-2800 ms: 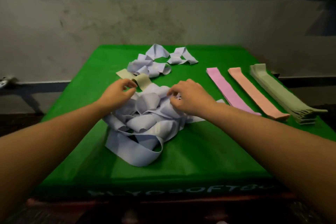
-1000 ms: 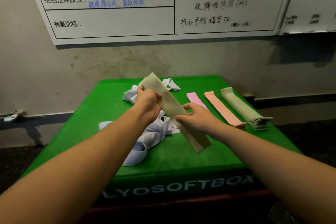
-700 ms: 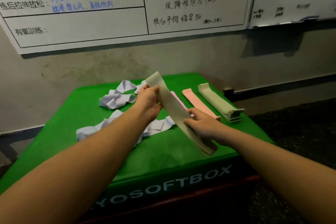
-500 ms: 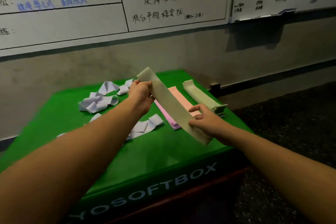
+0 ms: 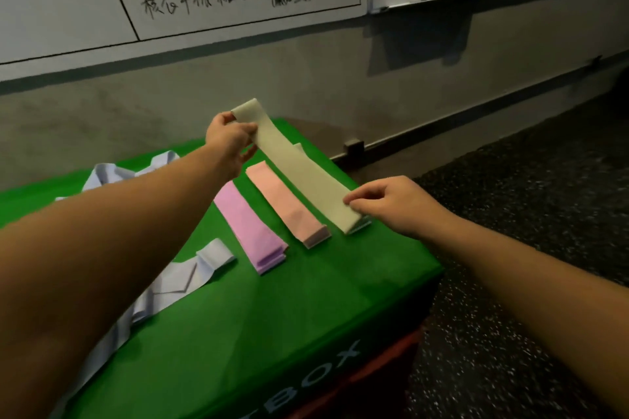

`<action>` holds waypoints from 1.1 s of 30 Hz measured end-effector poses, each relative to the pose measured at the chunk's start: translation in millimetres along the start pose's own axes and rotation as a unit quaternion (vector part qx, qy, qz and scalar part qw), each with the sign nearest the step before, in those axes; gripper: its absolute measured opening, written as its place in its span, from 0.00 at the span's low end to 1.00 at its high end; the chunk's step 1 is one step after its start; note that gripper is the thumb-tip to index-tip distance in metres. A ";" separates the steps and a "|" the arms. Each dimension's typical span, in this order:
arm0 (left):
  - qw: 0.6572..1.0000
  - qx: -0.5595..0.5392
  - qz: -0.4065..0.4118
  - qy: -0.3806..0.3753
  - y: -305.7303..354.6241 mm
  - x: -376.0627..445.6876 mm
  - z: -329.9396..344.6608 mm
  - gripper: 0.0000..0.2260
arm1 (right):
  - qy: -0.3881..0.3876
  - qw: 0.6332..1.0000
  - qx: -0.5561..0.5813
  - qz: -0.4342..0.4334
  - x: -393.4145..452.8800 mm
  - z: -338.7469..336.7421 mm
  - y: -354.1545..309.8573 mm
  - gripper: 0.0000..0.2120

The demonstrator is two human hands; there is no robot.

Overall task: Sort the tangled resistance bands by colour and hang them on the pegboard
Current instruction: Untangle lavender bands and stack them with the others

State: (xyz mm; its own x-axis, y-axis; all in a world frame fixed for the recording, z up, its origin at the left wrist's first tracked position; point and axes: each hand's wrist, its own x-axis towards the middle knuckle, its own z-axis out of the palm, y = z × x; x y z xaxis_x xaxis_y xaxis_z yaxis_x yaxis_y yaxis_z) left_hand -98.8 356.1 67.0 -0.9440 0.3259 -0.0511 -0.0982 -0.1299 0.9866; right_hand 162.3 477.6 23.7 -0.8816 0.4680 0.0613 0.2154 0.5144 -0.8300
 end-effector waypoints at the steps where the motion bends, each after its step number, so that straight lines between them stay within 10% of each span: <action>1: 1.000 0.009 0.002 -0.001 -2.8 10.5 8.0 0.14 | 0.006 1.000 -0.007 0.000 9.0 -5.8 1.8 0.07; 21: 0.915 0.395 0.081 -0.020 -112.9 116.9 55.7 0.21 | -0.071 0.981 -0.164 0.078 90.8 3.3 55.0 0.05; 33: 0.908 0.398 0.127 -0.035 -77.1 72.1 -0.2 0.17 | -0.033 0.989 -0.144 -0.026 70.4 17.5 -12.6 0.04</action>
State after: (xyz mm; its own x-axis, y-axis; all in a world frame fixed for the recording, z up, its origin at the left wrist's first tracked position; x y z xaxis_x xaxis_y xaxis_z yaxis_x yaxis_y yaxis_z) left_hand -159.3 389.5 -12.8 -0.8790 0.4428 0.1769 0.4055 0.4989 0.7660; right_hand 90.2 491.5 28.7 -0.9177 0.3933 0.0559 0.2715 0.7237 -0.6345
